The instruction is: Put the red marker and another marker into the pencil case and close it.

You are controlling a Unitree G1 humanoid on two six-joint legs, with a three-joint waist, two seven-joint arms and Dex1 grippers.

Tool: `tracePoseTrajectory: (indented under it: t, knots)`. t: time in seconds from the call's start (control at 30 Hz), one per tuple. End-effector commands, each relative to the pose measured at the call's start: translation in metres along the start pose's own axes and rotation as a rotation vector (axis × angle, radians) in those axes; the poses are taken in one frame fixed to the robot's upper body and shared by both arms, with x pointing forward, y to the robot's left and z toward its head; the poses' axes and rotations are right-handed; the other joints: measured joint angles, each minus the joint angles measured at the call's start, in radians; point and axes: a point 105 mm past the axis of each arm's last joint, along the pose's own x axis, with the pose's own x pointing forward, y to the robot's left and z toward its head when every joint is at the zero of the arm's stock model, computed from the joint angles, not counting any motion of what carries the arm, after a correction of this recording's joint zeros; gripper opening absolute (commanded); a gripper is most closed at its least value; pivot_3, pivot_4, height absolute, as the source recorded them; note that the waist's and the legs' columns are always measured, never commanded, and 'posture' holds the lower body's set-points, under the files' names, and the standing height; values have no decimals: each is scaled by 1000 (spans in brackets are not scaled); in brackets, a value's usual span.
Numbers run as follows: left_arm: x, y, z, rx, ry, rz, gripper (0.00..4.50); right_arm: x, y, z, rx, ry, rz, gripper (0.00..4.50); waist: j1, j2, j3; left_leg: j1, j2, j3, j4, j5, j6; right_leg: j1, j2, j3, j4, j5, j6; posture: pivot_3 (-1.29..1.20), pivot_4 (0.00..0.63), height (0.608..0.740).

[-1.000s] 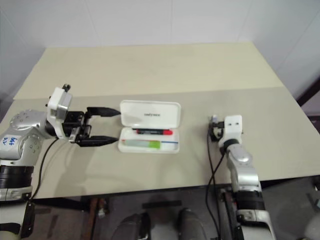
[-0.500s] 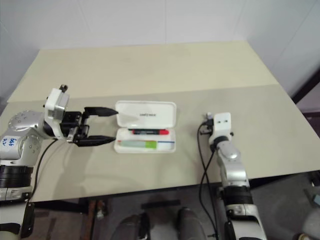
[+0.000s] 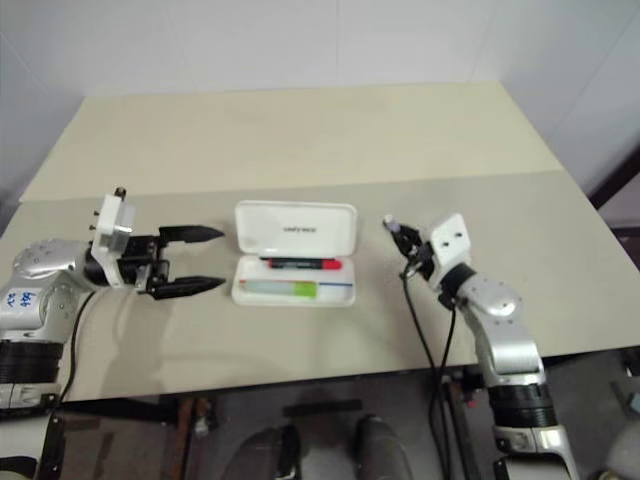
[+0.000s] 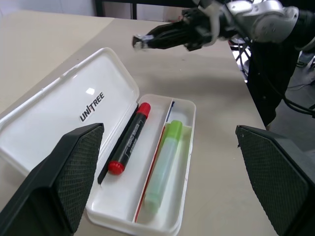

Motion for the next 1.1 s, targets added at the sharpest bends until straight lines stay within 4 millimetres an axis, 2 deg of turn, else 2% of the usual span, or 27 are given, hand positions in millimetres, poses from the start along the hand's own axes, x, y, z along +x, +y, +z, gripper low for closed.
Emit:
tracePoseTrajectory:
  t: [0.03,0.17,0.33,0.5,0.8,1.1]
  knots:
    - [-1,-6,7,26,-36,-20,4500,-2,45,14,5,-3,311,291,3,0,0,0,0,0,0,-1,1,0,0,0,0,0,0,0,150,740]
    - [3,-10,5,23,-38,-40,4500,6,67,6,50,41,441,291,11,-1,0,0,0,0,1,-1,1,0,0,0,0,0,0,0,150,740]
    - [6,-14,3,24,-36,-54,4500,19,75,1,49,57,505,291,13,-1,0,0,-1,0,1,-1,2,0,-3,-1,0,0,0,0,150,740]
    - [8,-16,3,27,-39,-59,4500,24,73,-10,8,101,556,291,13,-1,0,-1,-1,0,1,-2,2,-1,-3,-1,-1,0,0,0,150,740]
    - [9,-17,3,31,-36,-55,4500,20,61,-21,-8,139,571,291,13,-1,0,-2,-2,1,3,-2,3,-2,-3,-9,0,0,0,0,150,740]
    - [13,-17,5,39,-43,-60,4500,26,53,-20,-19,122,548,291,12,-1,0,-2,-1,1,3,-2,3,-2,-3,-9,1,0,0,0,150,740]
